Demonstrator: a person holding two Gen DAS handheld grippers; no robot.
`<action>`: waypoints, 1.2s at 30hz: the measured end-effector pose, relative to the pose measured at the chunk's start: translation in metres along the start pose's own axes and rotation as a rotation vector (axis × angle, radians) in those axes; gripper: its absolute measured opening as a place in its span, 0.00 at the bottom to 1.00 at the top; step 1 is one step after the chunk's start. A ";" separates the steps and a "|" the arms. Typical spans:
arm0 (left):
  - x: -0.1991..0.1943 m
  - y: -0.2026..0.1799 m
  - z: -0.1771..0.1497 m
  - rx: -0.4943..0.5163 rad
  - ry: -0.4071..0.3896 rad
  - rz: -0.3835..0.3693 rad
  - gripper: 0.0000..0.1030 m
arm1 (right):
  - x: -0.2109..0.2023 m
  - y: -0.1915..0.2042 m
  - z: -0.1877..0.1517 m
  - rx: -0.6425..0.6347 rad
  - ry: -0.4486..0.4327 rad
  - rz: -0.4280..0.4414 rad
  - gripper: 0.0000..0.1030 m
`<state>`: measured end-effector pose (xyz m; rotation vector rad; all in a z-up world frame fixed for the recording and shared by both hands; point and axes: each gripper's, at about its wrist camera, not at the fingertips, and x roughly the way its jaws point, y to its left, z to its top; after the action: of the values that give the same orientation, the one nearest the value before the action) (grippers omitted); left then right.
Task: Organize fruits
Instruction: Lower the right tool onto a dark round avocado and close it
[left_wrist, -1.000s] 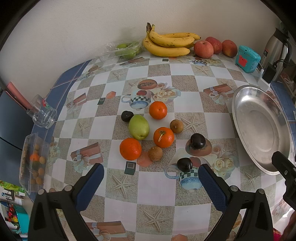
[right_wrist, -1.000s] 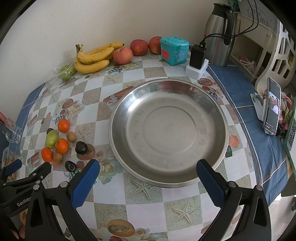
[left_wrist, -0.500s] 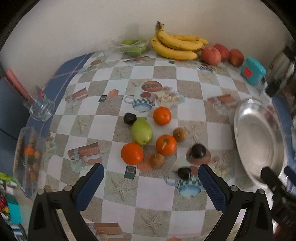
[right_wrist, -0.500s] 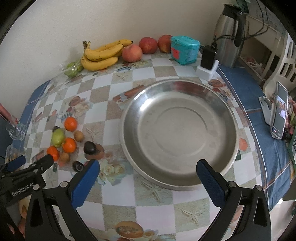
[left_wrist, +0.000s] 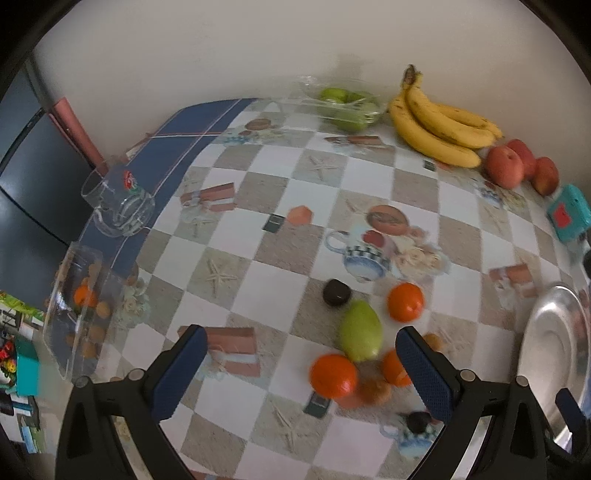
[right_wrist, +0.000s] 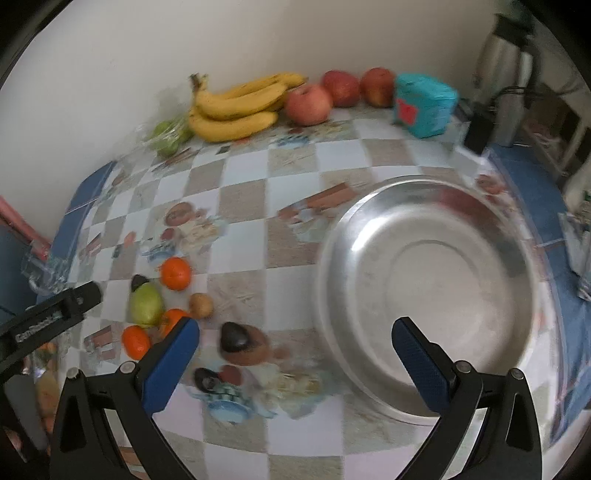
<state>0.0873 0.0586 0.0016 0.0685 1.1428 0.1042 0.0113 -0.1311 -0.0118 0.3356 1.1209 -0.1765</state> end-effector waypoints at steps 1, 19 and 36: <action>0.005 0.003 0.000 -0.005 0.006 0.007 1.00 | 0.003 0.006 0.001 -0.009 0.002 -0.007 1.00; 0.048 0.024 -0.022 -0.078 0.113 -0.057 1.00 | 0.038 0.051 -0.024 -0.136 0.154 0.086 0.85; 0.065 0.005 -0.031 -0.031 0.200 -0.146 0.83 | 0.065 0.055 -0.040 -0.119 0.266 0.200 0.39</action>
<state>0.0850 0.0707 -0.0692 -0.0541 1.3413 -0.0019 0.0216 -0.0636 -0.0763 0.3701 1.3450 0.1149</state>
